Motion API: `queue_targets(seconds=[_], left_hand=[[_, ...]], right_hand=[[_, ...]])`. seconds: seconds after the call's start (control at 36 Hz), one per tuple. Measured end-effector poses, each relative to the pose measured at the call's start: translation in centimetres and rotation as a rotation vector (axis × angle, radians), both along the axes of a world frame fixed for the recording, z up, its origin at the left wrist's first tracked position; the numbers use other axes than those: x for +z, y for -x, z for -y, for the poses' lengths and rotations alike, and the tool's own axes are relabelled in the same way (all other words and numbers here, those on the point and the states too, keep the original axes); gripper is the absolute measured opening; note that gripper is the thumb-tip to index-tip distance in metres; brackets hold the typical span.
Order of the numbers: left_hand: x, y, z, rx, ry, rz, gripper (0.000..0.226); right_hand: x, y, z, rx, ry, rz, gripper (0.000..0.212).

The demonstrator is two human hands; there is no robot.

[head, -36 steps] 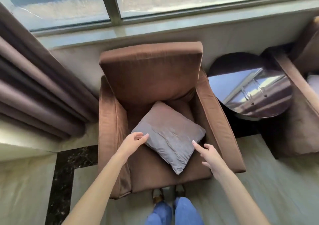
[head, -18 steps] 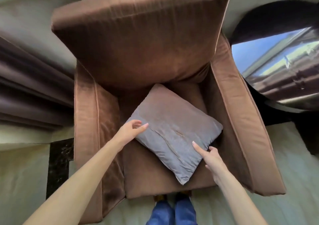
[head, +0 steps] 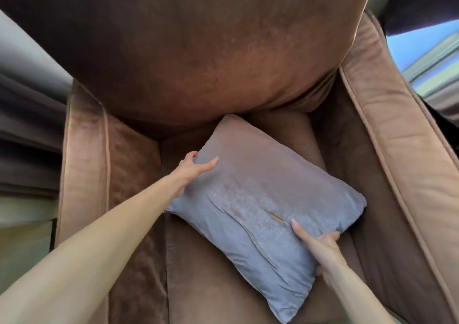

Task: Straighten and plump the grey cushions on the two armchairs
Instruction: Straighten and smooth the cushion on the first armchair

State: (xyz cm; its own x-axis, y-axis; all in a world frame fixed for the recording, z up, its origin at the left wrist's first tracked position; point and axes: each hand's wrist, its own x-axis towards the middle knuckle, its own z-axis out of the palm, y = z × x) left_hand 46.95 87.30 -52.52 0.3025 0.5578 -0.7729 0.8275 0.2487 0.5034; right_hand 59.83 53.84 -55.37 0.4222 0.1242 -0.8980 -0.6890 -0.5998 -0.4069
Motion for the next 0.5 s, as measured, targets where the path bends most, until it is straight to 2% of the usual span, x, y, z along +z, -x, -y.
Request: queue_targets(seconds=[0.08, 0.14, 0.25, 0.31, 0.5], left_hand=[[-2.5, -0.1, -0.7, 0.067, 0.100, 0.041, 0.112], [-4.0, 0.2, -1.2, 0.065, 0.128, 0.035, 0.113], [-5.6, 0.5, -1.8, 0.037, 0.160, 0.024, 0.129], [-5.9, 0.4, -1.9, 0.016, 0.164, 0.033, 0.127], [-4.7, 0.7, -1.5, 0.001, 0.071, 0.000, 0.116]], right_hand=[[-1.9, 0.3, 0.0, -0.044, 0.017, 0.005, 0.168], [-3.0, 0.5, 0.2, -0.050, 0.035, 0.021, 0.160], [-4.6, 0.8, 0.2, -0.038, 0.050, 0.086, 0.151], [-5.2, 0.8, 0.1, -0.043, 0.068, 0.086, 0.152], [-4.3, 1.3, -0.2, -0.064, 0.149, 0.154, 0.136]])
